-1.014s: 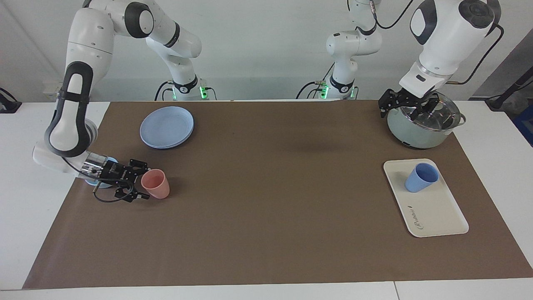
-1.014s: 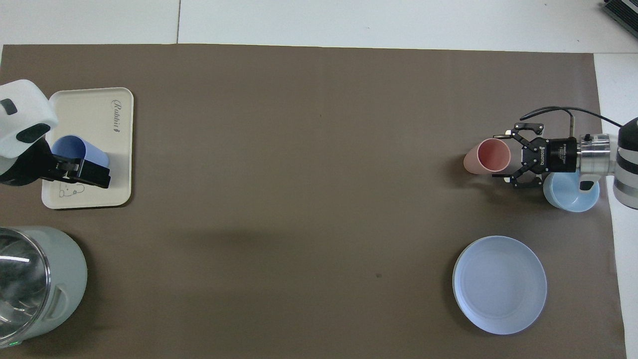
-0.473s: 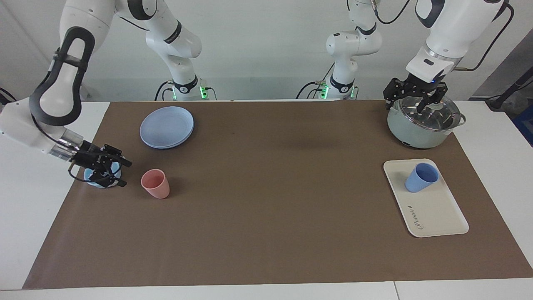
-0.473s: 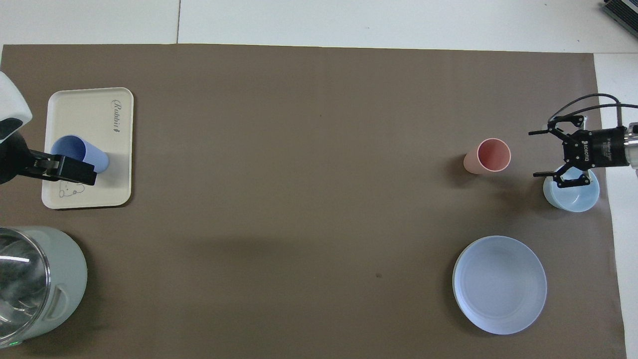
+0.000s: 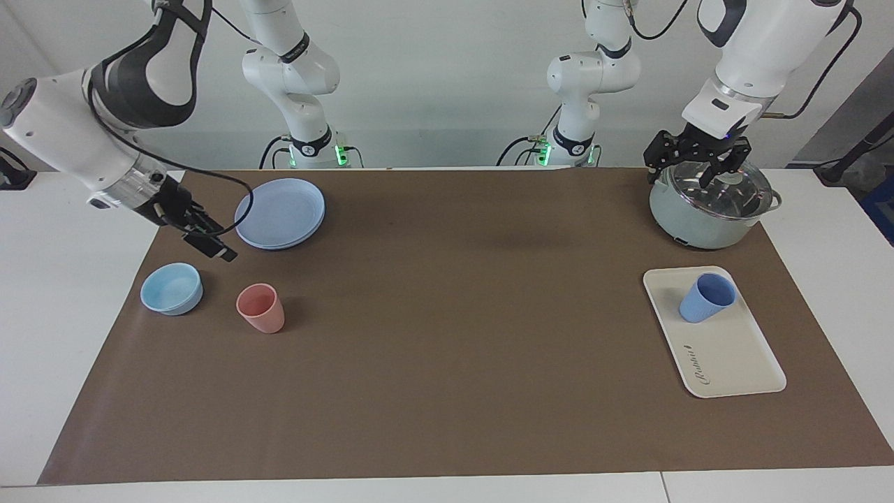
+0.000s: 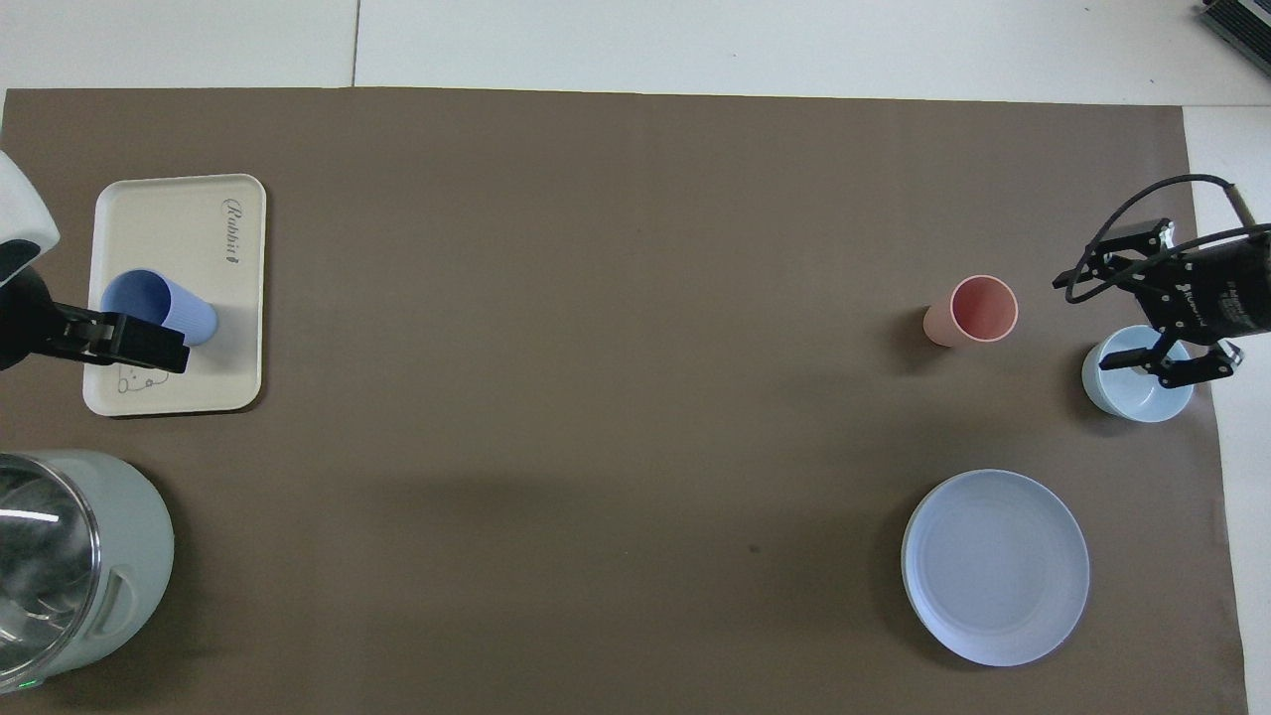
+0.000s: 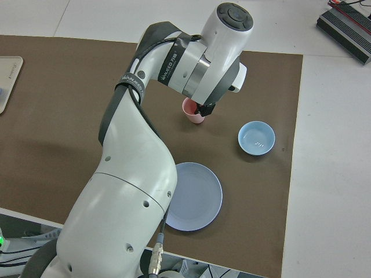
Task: Place cup on tray
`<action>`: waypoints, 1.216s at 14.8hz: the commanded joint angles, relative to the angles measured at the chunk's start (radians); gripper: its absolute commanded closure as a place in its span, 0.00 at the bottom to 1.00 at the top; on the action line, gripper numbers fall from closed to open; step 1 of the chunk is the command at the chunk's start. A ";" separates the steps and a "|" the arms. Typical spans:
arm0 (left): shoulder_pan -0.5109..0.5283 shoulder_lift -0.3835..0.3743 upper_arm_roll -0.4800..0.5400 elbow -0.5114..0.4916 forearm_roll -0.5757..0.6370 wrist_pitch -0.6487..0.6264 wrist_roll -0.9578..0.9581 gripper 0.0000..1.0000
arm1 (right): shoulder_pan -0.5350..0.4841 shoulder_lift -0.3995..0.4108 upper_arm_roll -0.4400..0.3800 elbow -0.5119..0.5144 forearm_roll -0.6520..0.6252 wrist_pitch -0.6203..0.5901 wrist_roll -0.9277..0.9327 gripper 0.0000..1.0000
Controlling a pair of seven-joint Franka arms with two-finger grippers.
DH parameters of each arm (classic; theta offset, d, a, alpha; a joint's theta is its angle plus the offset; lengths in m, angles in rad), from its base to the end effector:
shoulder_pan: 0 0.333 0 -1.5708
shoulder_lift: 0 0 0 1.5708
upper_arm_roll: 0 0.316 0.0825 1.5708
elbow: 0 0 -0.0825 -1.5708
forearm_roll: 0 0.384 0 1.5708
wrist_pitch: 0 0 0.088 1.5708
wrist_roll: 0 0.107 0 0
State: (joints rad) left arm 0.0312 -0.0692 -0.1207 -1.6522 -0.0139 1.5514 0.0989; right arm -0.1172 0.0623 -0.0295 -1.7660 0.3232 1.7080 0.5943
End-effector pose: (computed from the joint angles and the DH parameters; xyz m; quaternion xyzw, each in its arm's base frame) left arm 0.5277 -0.0511 0.6218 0.9955 -0.0939 -0.0160 0.0029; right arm 0.5684 -0.0535 0.5131 -0.9070 0.3862 0.0926 0.1398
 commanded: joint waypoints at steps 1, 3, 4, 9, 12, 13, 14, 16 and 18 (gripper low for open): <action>-0.008 -0.014 0.009 0.030 0.000 -0.075 -0.012 0.00 | 0.095 -0.038 -0.001 -0.030 -0.113 -0.030 -0.198 0.00; -0.011 -0.012 0.007 0.038 0.003 -0.093 -0.010 0.00 | 0.140 -0.062 0.000 -0.036 -0.166 -0.044 -0.286 0.00; -0.010 -0.017 0.007 0.028 0.003 -0.093 -0.005 0.00 | 0.184 -0.073 0.000 -0.038 -0.202 -0.050 -0.283 0.00; -0.001 -0.021 0.013 0.018 0.003 -0.096 -0.010 0.00 | 0.251 -0.098 0.002 0.015 -0.325 -0.041 -0.320 0.00; -0.001 -0.021 0.013 0.018 0.003 -0.096 -0.010 0.00 | 0.241 -0.082 0.000 0.109 -0.326 -0.054 -0.344 0.00; -0.001 -0.021 0.013 0.018 0.003 -0.096 -0.010 0.00 | 0.237 -0.082 0.000 0.129 -0.329 -0.056 -0.346 0.00; -0.001 -0.021 0.013 0.018 0.003 -0.096 -0.010 0.00 | 0.231 -0.081 0.000 0.152 -0.334 -0.056 -0.359 0.00; -0.001 -0.021 0.015 0.018 0.003 -0.096 -0.010 0.00 | 0.229 -0.079 -0.001 0.201 -0.363 -0.083 -0.405 0.00; -0.001 -0.021 0.013 0.018 0.003 -0.096 -0.010 0.00 | 0.232 -0.079 0.000 0.227 -0.368 -0.125 -0.407 0.00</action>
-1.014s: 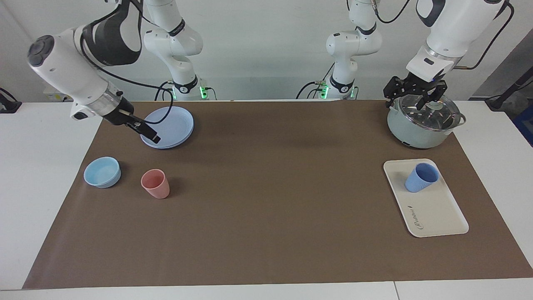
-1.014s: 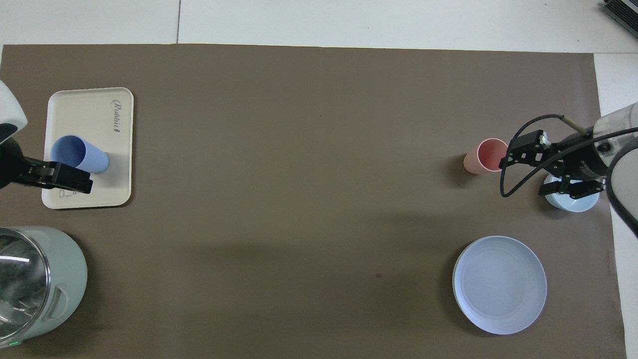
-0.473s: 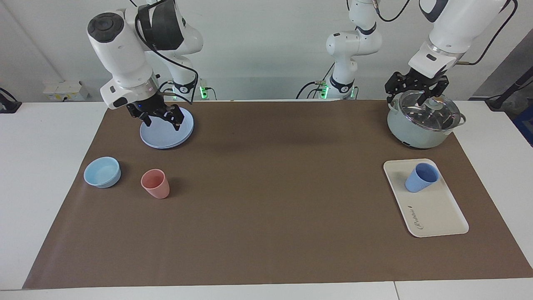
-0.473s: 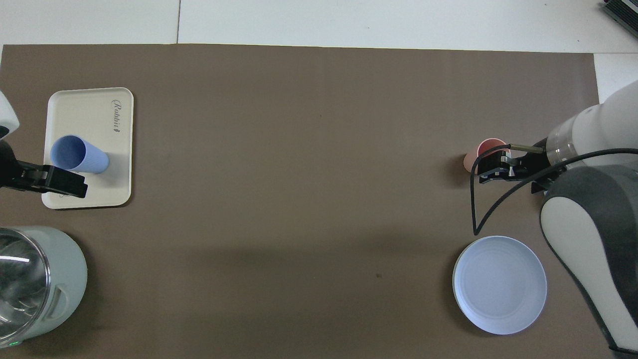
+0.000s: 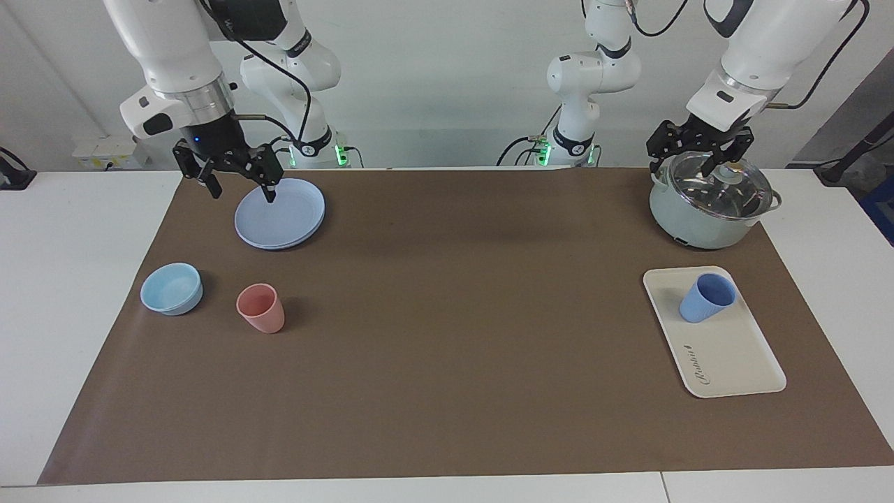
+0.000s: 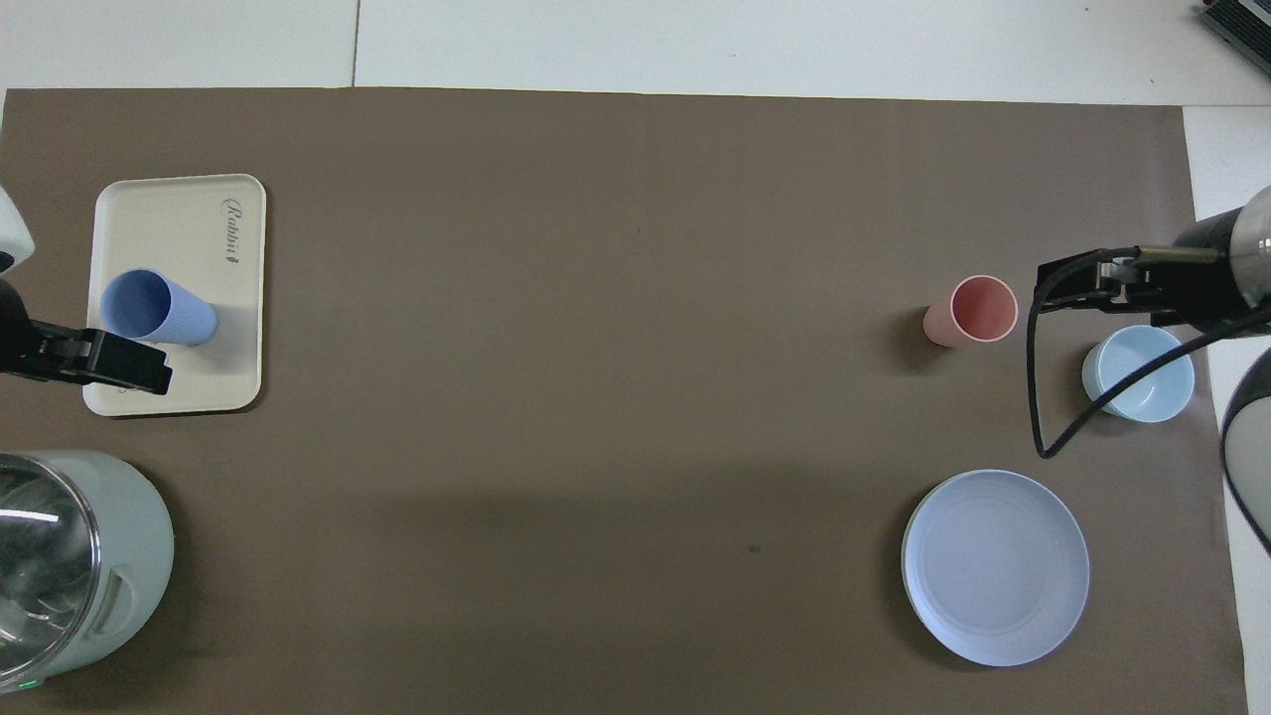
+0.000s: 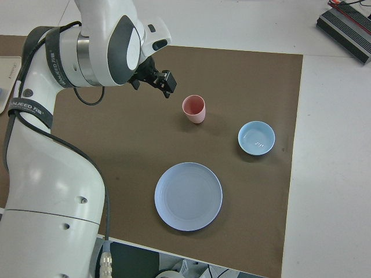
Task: Place cup on tray
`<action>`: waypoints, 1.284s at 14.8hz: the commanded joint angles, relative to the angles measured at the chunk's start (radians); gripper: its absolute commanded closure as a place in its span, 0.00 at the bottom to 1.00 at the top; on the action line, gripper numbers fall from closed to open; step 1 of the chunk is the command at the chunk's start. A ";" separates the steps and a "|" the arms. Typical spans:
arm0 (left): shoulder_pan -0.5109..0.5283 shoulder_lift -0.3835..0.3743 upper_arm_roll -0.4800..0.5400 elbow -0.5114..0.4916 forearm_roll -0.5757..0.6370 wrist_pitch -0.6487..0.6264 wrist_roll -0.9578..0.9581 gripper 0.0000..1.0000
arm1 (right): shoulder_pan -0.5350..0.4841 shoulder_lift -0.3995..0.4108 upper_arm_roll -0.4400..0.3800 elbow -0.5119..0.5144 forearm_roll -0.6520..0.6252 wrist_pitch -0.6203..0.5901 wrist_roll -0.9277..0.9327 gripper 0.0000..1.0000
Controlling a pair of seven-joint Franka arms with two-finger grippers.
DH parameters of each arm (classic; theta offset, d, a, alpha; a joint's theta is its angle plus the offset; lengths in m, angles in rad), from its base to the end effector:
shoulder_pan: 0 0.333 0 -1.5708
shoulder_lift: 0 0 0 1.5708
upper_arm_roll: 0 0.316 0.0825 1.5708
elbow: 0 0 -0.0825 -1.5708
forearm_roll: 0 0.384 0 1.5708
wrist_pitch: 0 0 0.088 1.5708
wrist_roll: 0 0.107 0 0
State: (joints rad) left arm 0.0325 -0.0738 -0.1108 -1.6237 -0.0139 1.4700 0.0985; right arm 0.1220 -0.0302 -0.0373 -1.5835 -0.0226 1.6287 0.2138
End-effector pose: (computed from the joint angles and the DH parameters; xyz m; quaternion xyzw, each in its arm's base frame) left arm 0.5186 -0.0446 0.6308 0.9953 -0.0883 -0.0401 0.0033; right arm 0.5495 0.0440 0.6405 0.9972 -0.0642 0.0389 0.0050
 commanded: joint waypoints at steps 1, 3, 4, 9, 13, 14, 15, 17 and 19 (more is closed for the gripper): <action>-0.002 -0.017 0.003 -0.010 0.003 -0.014 -0.010 0.00 | -0.005 0.006 0.007 0.030 -0.017 -0.050 -0.028 0.00; -0.002 -0.017 0.005 -0.010 0.003 -0.014 -0.010 0.00 | -0.007 -0.002 0.005 0.017 -0.005 -0.072 -0.028 0.00; -0.002 -0.017 0.005 -0.010 0.003 -0.014 -0.010 0.00 | -0.007 0.000 0.005 0.019 -0.004 -0.073 -0.028 0.00; -0.002 -0.017 0.005 -0.010 0.003 -0.014 -0.010 0.00 | -0.009 -0.011 0.004 0.000 0.024 -0.099 -0.034 0.00; -0.002 -0.017 0.003 -0.010 0.003 -0.014 -0.010 0.00 | -0.007 -0.019 0.004 -0.012 0.024 -0.099 -0.034 0.00; -0.002 -0.017 0.003 -0.010 0.003 -0.014 -0.010 0.00 | -0.005 -0.019 0.004 -0.012 0.024 -0.099 -0.034 0.00; -0.002 -0.017 0.003 -0.010 0.003 -0.014 -0.010 0.00 | -0.004 -0.019 0.004 -0.013 0.024 -0.098 -0.034 0.00; -0.002 -0.017 0.005 -0.010 0.003 -0.014 -0.010 0.00 | -0.004 -0.019 0.004 -0.012 0.024 -0.098 -0.034 0.00; -0.002 -0.017 0.003 -0.010 0.003 -0.014 -0.010 0.00 | -0.004 -0.019 0.004 -0.013 0.024 -0.098 -0.034 0.00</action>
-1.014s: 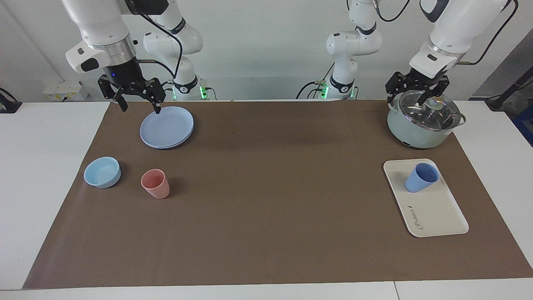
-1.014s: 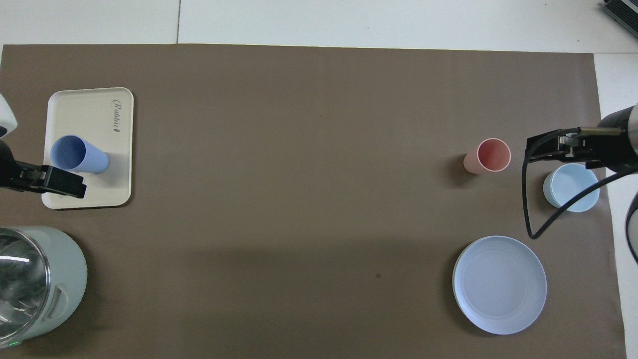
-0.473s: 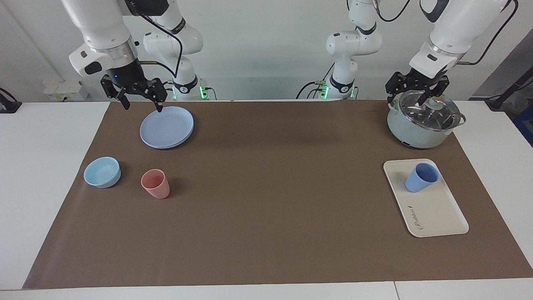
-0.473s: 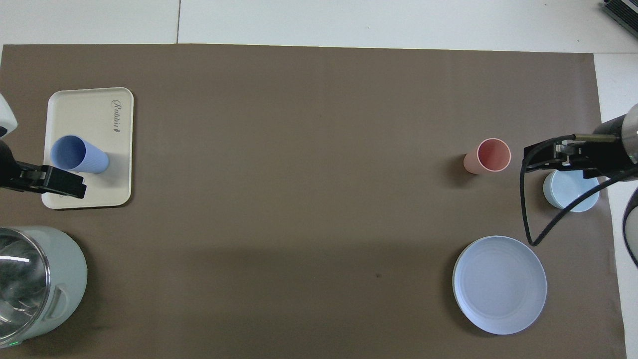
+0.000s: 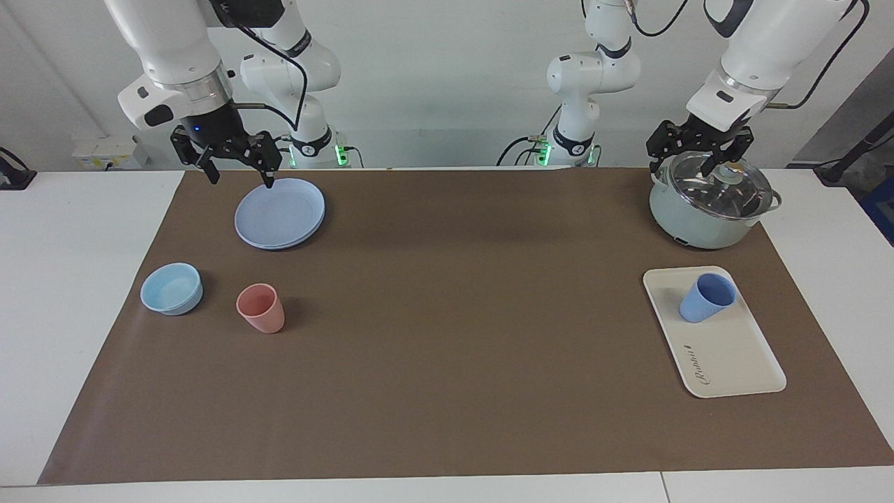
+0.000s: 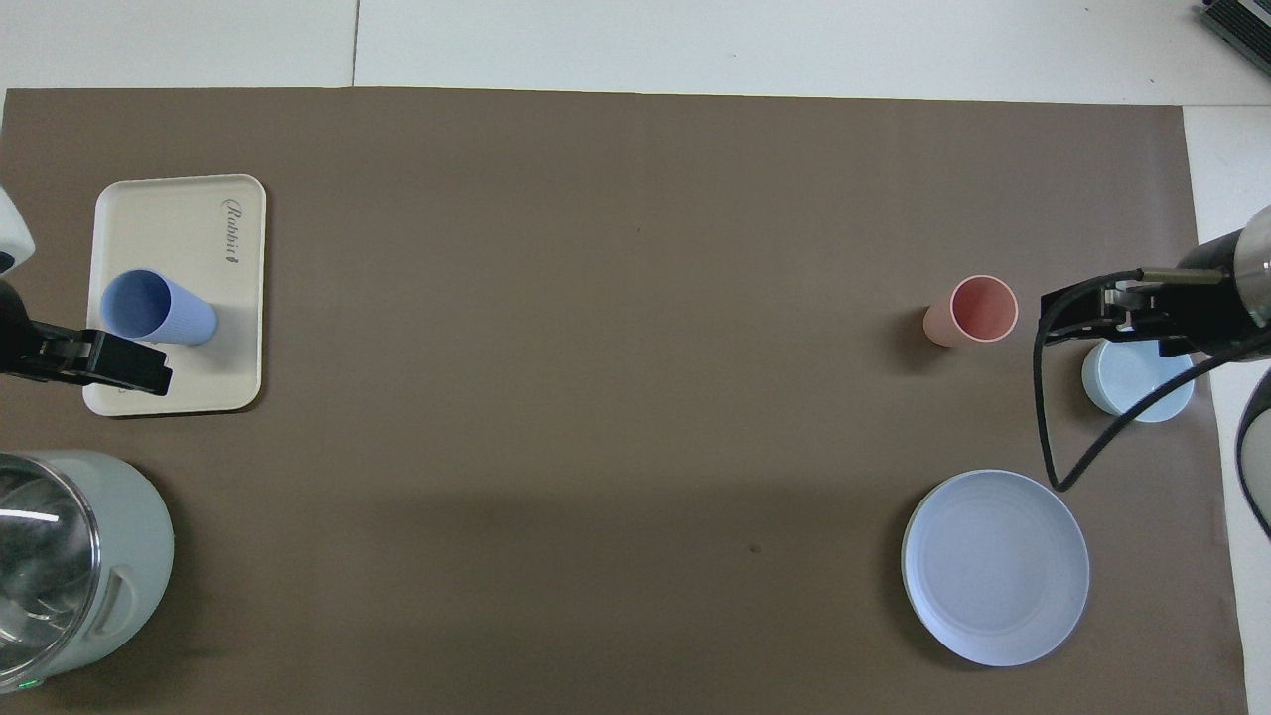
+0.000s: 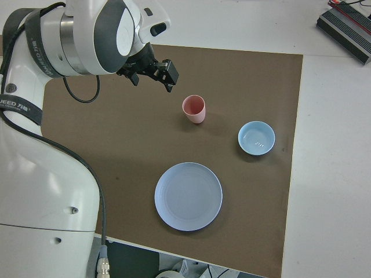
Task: Place cup on tray
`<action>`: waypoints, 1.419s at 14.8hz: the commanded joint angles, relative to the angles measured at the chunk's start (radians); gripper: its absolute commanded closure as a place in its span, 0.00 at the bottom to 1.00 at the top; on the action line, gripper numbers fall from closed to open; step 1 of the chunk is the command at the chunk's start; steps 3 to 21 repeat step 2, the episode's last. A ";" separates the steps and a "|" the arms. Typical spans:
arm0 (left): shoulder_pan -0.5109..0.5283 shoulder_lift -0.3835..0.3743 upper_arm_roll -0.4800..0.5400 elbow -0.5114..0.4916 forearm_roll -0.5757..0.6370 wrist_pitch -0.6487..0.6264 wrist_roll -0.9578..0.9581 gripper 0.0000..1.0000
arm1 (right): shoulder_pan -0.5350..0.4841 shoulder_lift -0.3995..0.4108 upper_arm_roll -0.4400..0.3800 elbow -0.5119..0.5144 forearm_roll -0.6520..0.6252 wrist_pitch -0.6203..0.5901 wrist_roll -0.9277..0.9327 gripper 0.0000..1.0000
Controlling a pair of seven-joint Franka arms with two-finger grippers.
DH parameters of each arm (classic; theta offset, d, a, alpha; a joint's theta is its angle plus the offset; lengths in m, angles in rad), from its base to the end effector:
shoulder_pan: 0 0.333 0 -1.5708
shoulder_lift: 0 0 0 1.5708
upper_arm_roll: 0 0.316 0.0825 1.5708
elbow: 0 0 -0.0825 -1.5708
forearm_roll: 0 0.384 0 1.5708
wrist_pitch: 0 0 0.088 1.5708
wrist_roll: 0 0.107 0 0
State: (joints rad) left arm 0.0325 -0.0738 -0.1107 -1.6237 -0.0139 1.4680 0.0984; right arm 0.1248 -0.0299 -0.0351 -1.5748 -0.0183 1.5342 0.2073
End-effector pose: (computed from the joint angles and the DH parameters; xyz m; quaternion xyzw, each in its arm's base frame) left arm 0.5184 -0.0445 0.6306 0.9952 -0.0882 -0.0411 0.0033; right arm 0.5396 0.0462 0.6358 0.9982 -0.0590 -0.0040 0.0093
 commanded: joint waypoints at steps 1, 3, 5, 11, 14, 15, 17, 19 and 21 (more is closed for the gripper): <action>-0.002 -0.017 0.003 -0.010 0.003 -0.012 -0.009 0.00 | -0.007 -0.019 0.001 -0.022 0.020 -0.003 -0.028 0.00; -0.002 -0.017 0.005 -0.010 0.003 -0.012 -0.009 0.00 | -0.007 -0.019 0.001 -0.022 0.020 -0.003 -0.028 0.00; -0.002 -0.017 0.005 -0.010 0.003 -0.012 -0.009 0.00 | -0.007 -0.019 0.001 -0.022 0.020 -0.003 -0.028 0.00; -0.002 -0.017 0.005 -0.010 0.003 -0.012 -0.009 0.00 | -0.007 -0.019 0.001 -0.022 0.020 -0.003 -0.028 0.00; -0.002 -0.017 0.005 -0.010 0.003 -0.012 -0.009 0.00 | -0.007 -0.019 0.001 -0.022 0.020 -0.003 -0.028 0.00; -0.002 -0.017 0.005 -0.010 0.003 -0.012 -0.009 0.00 | -0.007 -0.019 0.001 -0.022 0.020 -0.003 -0.028 0.00; -0.002 -0.017 0.005 -0.010 0.003 -0.012 -0.009 0.00 | -0.007 -0.019 0.001 -0.022 0.020 -0.003 -0.028 0.00; -0.002 -0.017 0.005 -0.010 0.003 -0.012 -0.009 0.00 | -0.007 -0.019 0.001 -0.022 0.020 -0.003 -0.028 0.00; -0.002 -0.017 0.005 -0.010 0.003 -0.012 -0.009 0.00 | -0.007 -0.019 0.001 -0.022 0.020 -0.003 -0.028 0.00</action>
